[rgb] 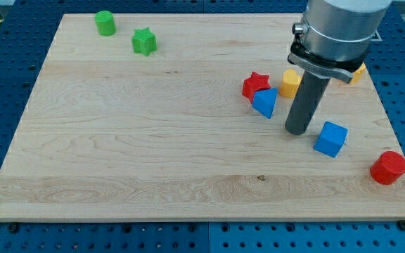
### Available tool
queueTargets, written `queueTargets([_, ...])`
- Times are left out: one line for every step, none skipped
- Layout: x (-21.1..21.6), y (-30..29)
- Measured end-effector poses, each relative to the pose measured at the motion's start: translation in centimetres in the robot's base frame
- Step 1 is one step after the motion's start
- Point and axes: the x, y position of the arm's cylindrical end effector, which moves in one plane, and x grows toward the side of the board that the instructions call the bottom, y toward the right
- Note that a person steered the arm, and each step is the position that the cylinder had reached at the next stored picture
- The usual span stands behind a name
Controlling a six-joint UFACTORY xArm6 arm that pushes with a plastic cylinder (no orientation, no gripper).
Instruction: Separate the triangle and red star
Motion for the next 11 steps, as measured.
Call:
queueTargets([-3.0,-0.3])
queueTargets([-5.1,-0.7])
queueTargets([-6.2,-3.1])
queueTargets([-6.3,-3.2])
queueTargets([-8.2,-3.4])
queueTargets([-8.9,-5.4])
queueTargets([-8.1,-5.3])
queueTargets([-8.6,-6.2])
queueTargets([-9.6,-9.2])
queueTargets([-9.7,-10.6])
queueTargets([-9.7,-7.0])
